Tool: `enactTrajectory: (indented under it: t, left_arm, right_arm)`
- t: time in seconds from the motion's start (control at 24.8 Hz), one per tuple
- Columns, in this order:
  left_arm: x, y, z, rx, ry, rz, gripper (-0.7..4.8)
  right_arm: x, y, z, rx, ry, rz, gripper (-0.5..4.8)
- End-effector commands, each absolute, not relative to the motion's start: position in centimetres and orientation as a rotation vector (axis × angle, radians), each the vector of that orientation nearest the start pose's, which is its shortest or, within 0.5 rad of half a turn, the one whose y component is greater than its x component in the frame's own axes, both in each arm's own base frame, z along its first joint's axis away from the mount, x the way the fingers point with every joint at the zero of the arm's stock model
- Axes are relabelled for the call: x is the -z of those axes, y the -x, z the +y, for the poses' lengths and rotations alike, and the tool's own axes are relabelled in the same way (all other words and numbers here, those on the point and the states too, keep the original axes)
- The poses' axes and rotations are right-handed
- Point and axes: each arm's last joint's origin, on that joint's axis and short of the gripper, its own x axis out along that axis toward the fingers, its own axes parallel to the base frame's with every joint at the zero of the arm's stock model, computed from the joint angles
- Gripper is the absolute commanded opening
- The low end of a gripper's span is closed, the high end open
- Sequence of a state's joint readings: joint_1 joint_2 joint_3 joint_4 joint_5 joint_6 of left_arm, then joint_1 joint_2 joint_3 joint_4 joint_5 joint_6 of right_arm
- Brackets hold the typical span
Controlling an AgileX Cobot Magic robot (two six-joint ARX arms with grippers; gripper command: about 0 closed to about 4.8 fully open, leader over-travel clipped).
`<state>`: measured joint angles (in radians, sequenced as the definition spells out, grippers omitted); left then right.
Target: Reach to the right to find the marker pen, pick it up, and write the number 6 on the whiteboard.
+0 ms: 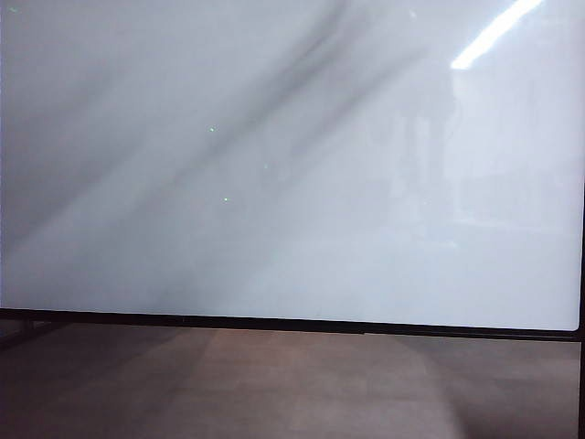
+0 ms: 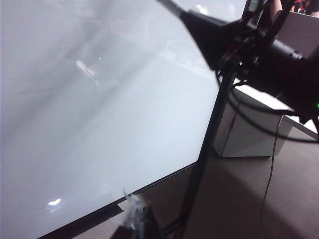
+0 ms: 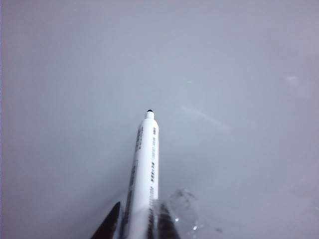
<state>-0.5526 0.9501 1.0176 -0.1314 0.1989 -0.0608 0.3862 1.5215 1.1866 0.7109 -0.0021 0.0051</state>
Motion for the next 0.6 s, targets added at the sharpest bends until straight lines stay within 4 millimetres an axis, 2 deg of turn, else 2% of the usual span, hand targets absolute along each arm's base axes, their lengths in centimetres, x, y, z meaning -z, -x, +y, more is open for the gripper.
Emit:
enactTrajectory:
  t: [0.04, 0.6]
  left_arm:
    - [-39.2, -16.9, -11.1, 0.747, 0.046, 0.064, -0.05]
    - [-39.2, -16.9, -11.1, 0.747, 0.046, 0.065, -0.05]
  right_arm:
    - [-37.8, -32.5, 13.9, -0.387, -0.030, -0.436, -0.01]
    - [-35.0, -35.0, 14.7, -0.328, -0.020, -0.452, -0.01]
